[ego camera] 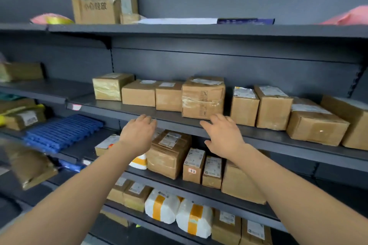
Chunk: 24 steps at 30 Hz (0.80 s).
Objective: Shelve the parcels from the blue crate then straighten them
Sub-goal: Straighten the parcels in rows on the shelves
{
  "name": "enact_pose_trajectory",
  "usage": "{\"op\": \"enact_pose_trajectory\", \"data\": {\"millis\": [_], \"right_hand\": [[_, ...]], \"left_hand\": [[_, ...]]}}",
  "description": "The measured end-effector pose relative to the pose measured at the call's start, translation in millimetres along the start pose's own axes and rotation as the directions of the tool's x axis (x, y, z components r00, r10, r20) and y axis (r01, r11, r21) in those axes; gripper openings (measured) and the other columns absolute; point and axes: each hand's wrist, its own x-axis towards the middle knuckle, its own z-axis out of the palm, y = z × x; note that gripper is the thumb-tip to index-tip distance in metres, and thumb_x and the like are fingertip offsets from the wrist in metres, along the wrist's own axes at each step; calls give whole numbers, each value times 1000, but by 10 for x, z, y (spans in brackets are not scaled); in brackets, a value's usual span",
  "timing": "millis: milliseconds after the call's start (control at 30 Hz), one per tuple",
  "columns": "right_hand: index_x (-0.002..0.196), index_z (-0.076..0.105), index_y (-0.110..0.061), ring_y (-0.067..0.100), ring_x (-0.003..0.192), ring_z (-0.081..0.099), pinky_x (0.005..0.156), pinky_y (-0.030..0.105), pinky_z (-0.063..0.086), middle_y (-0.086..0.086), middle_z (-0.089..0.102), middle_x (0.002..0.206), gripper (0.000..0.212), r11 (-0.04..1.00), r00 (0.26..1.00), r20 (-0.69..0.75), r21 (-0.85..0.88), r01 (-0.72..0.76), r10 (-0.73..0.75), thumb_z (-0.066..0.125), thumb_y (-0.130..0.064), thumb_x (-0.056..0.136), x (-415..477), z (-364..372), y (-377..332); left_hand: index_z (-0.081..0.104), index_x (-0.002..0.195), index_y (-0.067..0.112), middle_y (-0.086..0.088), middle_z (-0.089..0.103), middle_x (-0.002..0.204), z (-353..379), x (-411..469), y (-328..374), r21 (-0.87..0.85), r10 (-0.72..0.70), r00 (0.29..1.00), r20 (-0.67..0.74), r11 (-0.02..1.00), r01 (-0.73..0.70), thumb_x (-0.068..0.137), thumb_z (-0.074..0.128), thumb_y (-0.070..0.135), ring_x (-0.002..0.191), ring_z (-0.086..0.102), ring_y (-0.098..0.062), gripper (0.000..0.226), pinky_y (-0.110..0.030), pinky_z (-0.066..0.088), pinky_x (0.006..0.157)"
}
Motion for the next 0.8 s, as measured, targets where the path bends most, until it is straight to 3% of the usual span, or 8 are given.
{"op": "enact_pose_trajectory", "data": {"millis": [200, 300, 500, 800], "right_hand": [[138, 45, -21, 26, 134, 30, 107, 40, 27, 8, 40, 143, 51, 1000, 998, -68, -9, -16, 15, 57, -37, 91, 899, -252, -527], [138, 46, -20, 27, 136, 30, 109, 41, 27, 8, 41, 143, 51, 1000, 997, -79, 4, -23, 23, 57, -38, 92, 1304, -293, -768], [143, 41, -21, 27, 137, 30, 111, 40, 26, 8, 40, 145, 56, 999, 996, -87, 39, -18, 21, 58, -36, 92, 2074, -219, -1101], [145, 39, -21, 28, 139, 27, 114, 43, 22, 8, 38, 147, 60, 1000, 998, -55, 3, 11, -11, 60, -35, 91, 3218, 209, -1246]], "left_hand": [[40, 137, 13, -7, 47, 137, -39, 367, -929, 33, -22, 996, -87, 999, 25, 85, 59, 14, 129, 40, -24, 55, -36, 41, 100], [42, 134, 15, -6, 50, 132, 9, 545, -1316, 20, -35, 995, -96, 999, 37, 84, 61, 13, 122, 44, -23, 54, -34, 45, 92], [42, 133, 14, -7, 50, 130, 310, 976, -1988, 61, -42, 997, -57, 997, 46, 84, 60, 16, 122, 43, -25, 52, -35, 44, 91], [25, 149, 18, -9, 31, 152, 906, 1817, -2703, 104, -90, 995, -39, 990, 93, 86, 63, 21, 140, 27, -26, 74, -39, 32, 112]]}}
